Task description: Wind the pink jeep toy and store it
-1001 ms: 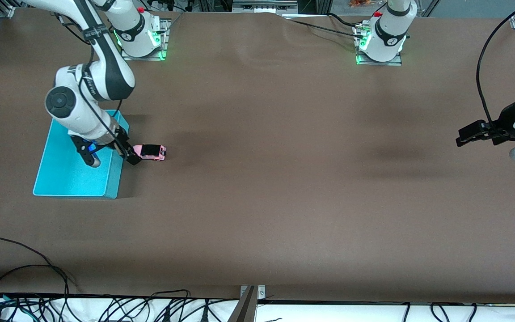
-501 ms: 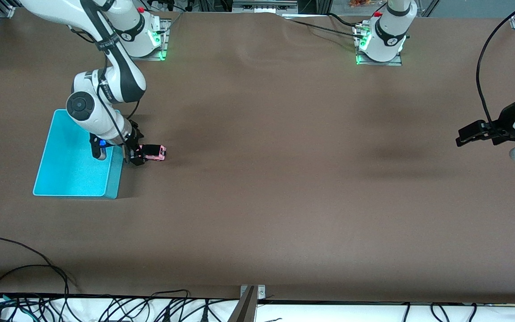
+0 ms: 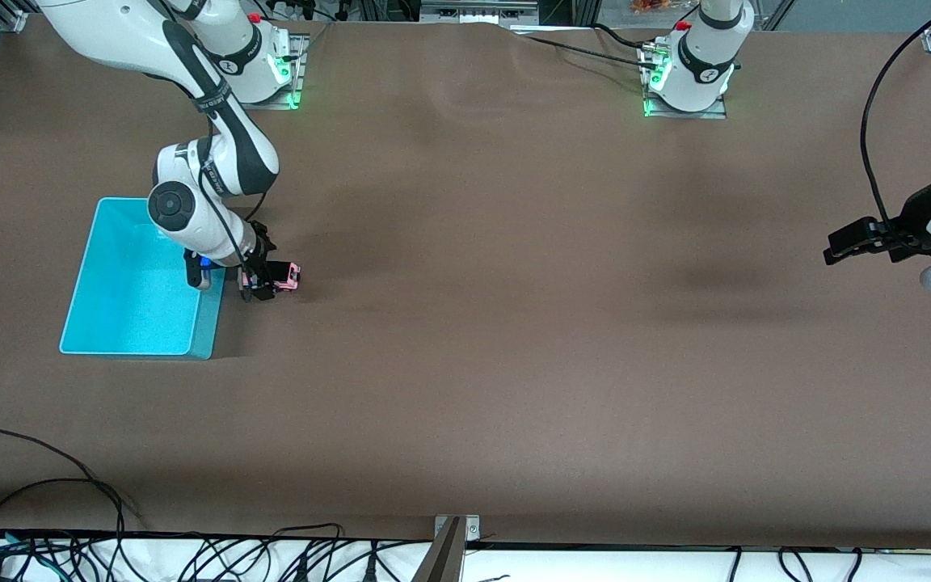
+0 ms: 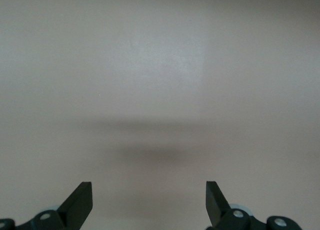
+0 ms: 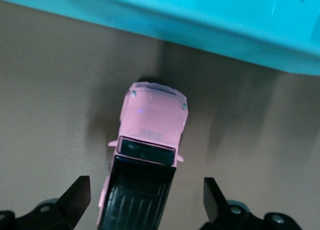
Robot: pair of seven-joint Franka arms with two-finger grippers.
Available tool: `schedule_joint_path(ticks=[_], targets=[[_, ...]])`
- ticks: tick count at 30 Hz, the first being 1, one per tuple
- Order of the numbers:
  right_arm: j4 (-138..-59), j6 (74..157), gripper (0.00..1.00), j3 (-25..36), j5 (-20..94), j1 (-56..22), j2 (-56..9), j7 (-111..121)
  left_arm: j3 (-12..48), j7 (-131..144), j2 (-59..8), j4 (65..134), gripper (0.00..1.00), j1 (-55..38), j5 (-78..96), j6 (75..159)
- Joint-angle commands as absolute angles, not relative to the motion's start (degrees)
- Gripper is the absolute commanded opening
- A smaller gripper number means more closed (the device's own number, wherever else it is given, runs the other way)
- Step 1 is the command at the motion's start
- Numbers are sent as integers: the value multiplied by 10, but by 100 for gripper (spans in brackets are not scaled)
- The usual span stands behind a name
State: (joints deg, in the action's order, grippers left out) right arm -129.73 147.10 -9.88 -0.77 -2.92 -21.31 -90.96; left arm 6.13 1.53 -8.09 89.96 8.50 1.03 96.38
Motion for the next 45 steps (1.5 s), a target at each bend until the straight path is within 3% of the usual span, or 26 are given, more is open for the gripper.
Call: schedule_joint_path(ticks=[1, 5, 7, 12, 13, 31, 39, 45], targets=[[-1300, 1482, 100, -97, -3, -34, -217, -919, 63, 2, -69, 912, 100, 89, 19, 967], [-1299, 1482, 96, -96, -2, -34, -218, -919, 63, 2, -69, 912, 100, 89, 19, 967], [-1298, 1482, 63, -96, -2, -34, -217, -925, 63, 2, -68, 912, 100, 89, 19, 967], [-1294, 1484, 6, -94, -4, -35, -216, -957, 63, 2, -68, 912, 100, 89, 19, 967], [-1292, 1484, 0, -94, -4, -34, -214, -957, 63, 2, -68, 912, 100, 89, 19, 967], [-1274, 1472, 0, -94, -31, -34, -144, -877, 63, 2, -68, 912, 100, 89, 19, 967], [-1198, 1349, 0, -94, -32, -34, -120, -821, 63, 2, -69, 912, 100, 88, 19, 967], [-1174, 1334, 0, -94, -32, -34, -105, -737, 63, 2, -69, 912, 100, 89, 19, 967]])
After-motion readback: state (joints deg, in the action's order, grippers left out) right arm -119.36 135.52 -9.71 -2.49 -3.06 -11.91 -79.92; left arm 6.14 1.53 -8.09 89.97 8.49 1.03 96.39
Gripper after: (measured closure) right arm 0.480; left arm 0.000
